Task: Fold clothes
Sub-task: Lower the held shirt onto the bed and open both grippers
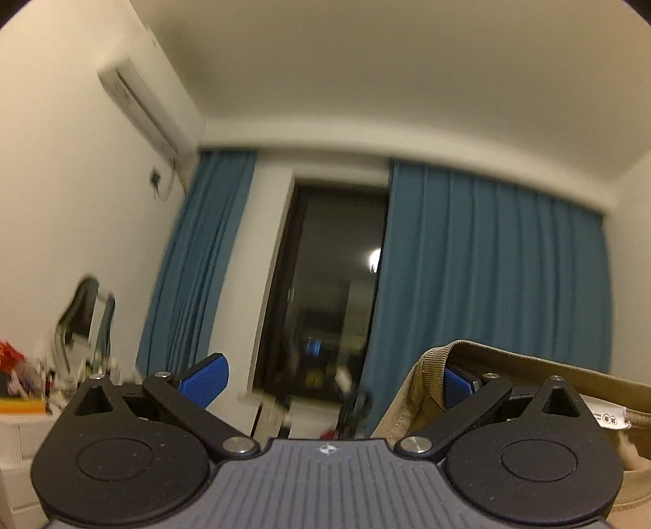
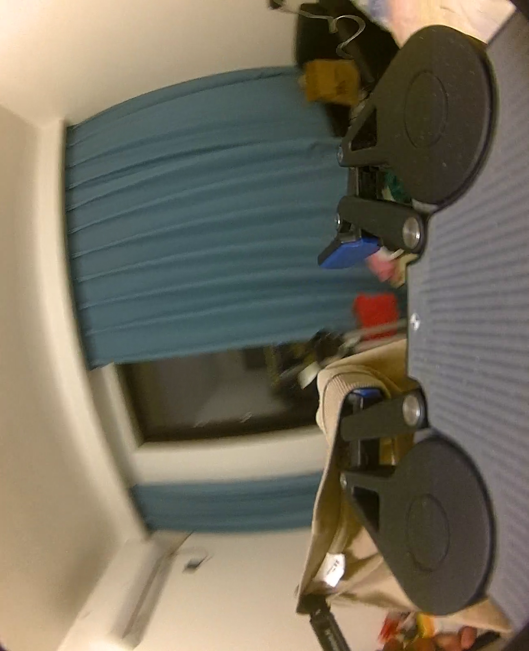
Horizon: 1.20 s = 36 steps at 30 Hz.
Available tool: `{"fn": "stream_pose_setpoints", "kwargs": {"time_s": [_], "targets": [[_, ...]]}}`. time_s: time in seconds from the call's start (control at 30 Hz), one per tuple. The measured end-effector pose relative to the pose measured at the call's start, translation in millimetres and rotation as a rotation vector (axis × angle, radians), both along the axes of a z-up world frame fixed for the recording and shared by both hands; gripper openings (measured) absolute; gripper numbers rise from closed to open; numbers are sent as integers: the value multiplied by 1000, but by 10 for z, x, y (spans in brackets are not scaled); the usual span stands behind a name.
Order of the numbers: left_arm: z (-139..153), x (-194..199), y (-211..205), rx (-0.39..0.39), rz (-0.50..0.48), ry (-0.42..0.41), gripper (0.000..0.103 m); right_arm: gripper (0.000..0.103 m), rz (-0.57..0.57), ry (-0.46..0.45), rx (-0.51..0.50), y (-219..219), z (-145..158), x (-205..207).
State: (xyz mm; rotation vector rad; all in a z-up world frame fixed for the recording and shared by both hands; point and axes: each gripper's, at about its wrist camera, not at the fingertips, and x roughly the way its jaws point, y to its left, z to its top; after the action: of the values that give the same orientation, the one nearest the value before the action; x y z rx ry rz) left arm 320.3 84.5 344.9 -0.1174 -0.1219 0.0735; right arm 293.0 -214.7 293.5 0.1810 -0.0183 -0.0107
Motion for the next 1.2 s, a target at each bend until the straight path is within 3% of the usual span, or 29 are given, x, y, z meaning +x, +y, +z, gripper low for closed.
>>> {"fn": "stream_pose_setpoints", "kwargs": {"time_s": [0.2,0.37,0.43,0.53,0.63,0.73,0.8,0.87,0.93,1.07,1.13,1.2], "targets": [[-1316,1814,-41,-3,2,258,103,58,-49,204,30,-229,-1337,1817],[-2551,2948,-145,51,4,492,103,58,-58,446,43,-346,-2579,3064],[-3004,3209,-181,72,-1,572,103,58,-32,548,33,-331,-2954,3410],[-3570,3474,-216,103,-9,689,103,57,45,675,-17,-186,-3341,3698],[-3791,3716,-256,197,-53,829,103,57,129,795,-73,-62,-3667,3969],[-4073,3906,-341,277,-133,1026,103,57,204,862,-142,95,-3686,4030],[-4078,3962,-349,243,-189,1096,103,57,235,861,-89,83,-3611,4014],[-4001,3897,-320,187,-232,1104,103,57,263,854,-17,53,-3537,3986],[-3911,3726,-304,172,-250,1050,103,57,258,828,34,18,-3443,3873],[-3614,3112,-218,140,-275,879,103,73,222,801,137,-115,-3369,3674],[-3497,2666,-121,96,-270,803,103,78,225,836,159,-116,-3365,3587],[-3438,2123,43,17,-257,742,103,78,176,884,78,-25,-3410,3565]]}}
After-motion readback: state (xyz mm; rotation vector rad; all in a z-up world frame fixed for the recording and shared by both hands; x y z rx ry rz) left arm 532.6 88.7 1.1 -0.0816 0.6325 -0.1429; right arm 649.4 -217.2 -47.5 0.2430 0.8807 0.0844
